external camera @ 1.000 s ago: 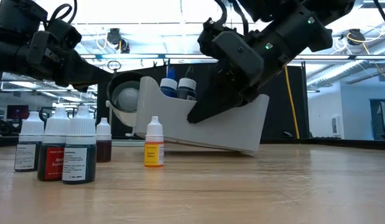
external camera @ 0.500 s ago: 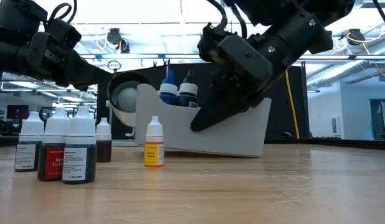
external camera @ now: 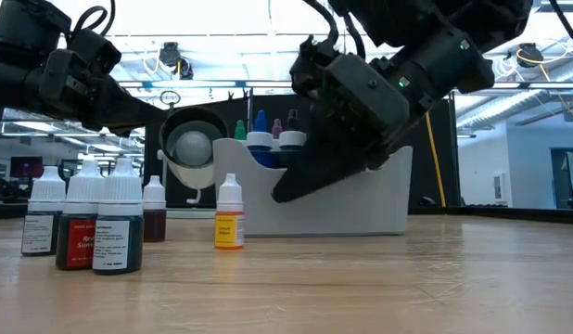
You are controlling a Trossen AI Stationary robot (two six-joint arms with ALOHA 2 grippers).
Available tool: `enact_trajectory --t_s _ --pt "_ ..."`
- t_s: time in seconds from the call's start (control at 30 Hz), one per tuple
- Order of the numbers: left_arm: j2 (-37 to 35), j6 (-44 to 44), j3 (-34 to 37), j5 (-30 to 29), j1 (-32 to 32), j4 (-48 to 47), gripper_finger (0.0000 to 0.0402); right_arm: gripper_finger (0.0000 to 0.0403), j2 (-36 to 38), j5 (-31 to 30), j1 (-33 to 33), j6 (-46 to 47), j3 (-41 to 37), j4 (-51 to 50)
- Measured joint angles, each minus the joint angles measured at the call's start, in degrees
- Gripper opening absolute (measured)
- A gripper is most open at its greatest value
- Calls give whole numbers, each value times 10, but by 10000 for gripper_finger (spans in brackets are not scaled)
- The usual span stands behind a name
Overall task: Pick & Place food coloring
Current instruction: Move the gray bin to the center of the table
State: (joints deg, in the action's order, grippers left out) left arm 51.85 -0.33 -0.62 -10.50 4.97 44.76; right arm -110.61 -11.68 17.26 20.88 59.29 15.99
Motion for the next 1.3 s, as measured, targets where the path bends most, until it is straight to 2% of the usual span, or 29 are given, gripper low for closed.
enact_trajectory --t_s 0.23,0.53,0.63,0.77,0.87,1.07,1.17,1.3 --pt "0 -2 0 0 0 0 19 152 35 0 2 -21 0 -10" --pt "0 -4 0 1 0 -1 19 144 148 -6 17 -33 0 -164" --pt "0 -6 0 1 0 -1 19 135 195 -52 17 -84 0 -219" --pt "0 -6 0 1 0 -2 19 117 242 -159 13 -153 0 -261" --pt "0 -2 0 1 0 -5 19 95 259 -181 -7 -185 -13 -258" --pt "0 1 0 1 0 -9 19 12 264 -182 -94 -189 -65 -216" --pt "0 1 0 0 0 -9 19 8 264 -174 -136 -189 -95 -203" --pt "0 5 0 0 0 -13 19 1 264 -81 -186 -198 -120 -188"
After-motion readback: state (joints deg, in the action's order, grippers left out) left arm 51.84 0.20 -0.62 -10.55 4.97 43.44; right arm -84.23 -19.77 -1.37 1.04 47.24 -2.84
